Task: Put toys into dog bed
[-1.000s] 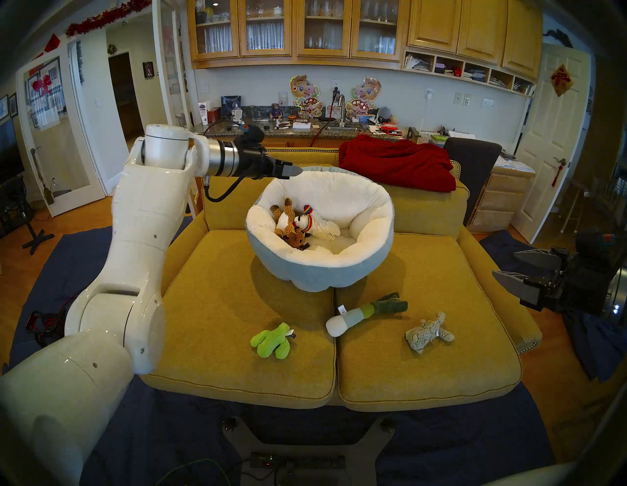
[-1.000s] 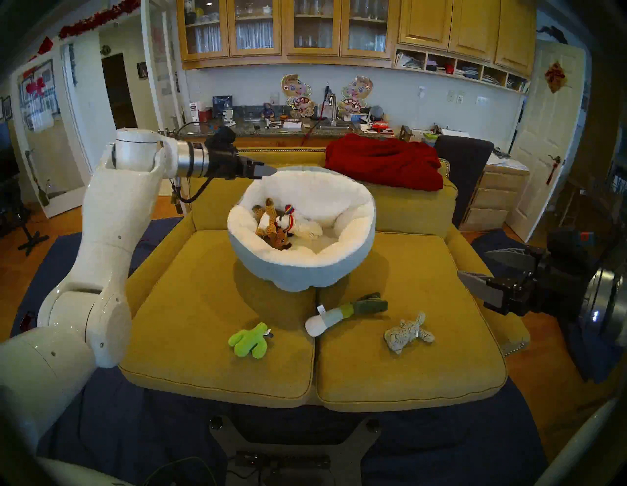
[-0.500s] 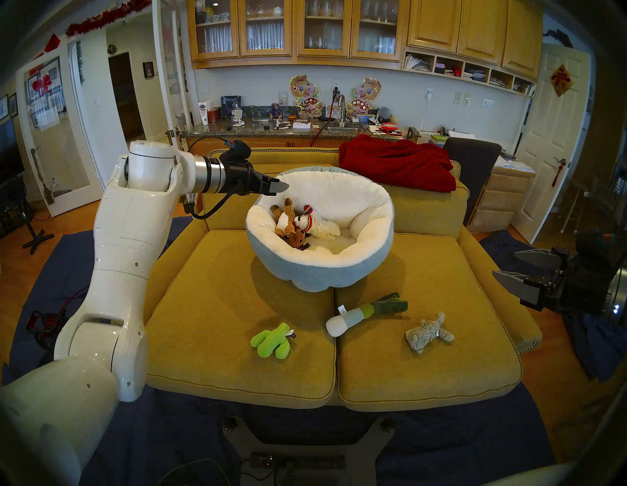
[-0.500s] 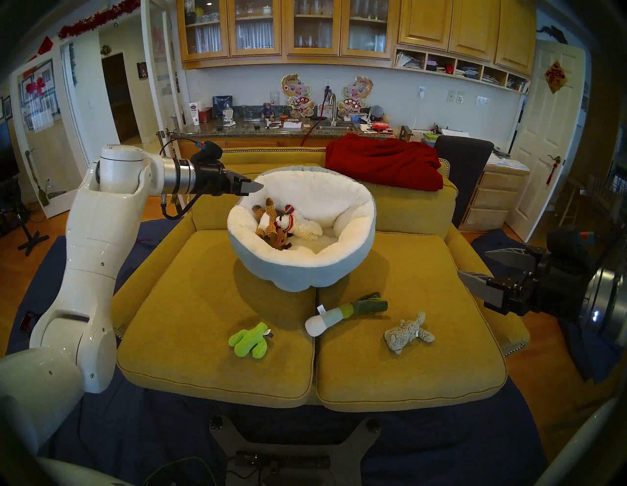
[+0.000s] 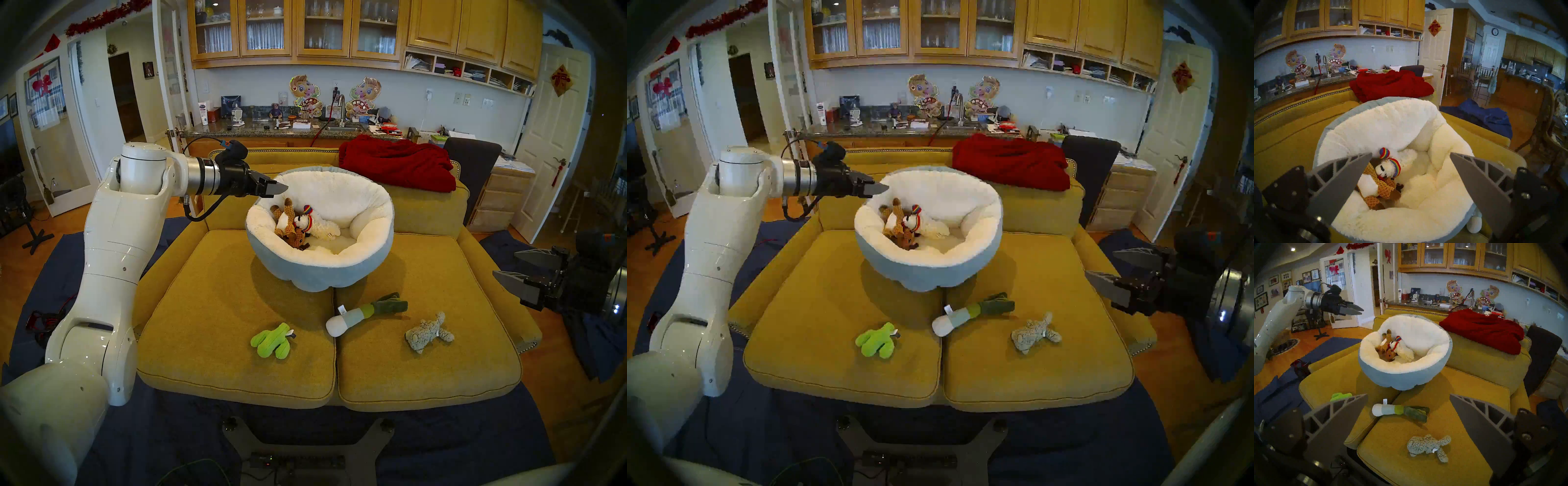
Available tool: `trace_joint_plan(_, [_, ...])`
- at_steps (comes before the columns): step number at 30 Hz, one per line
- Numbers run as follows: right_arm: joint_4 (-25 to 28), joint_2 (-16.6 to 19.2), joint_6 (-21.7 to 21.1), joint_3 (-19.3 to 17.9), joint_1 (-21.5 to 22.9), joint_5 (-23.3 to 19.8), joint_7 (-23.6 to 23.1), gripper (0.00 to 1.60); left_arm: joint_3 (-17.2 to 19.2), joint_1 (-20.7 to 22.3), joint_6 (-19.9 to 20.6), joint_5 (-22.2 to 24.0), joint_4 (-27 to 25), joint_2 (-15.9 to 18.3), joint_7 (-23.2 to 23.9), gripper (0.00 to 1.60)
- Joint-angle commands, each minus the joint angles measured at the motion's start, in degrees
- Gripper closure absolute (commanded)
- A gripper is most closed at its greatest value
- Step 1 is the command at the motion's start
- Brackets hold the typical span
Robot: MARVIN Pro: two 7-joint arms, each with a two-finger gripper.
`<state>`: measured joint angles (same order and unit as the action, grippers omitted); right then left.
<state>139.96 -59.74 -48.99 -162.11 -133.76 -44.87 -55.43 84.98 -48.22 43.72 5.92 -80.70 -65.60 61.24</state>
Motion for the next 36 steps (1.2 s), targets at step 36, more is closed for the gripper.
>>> trace_joint_plan(36, [0.03, 0.22, 0.04, -0.62, 0.18, 0.08, 0.03, 0.00, -1.12, -6.30, 4.13, 15.51, -12.53, 8.45, 2.89, 0.00])
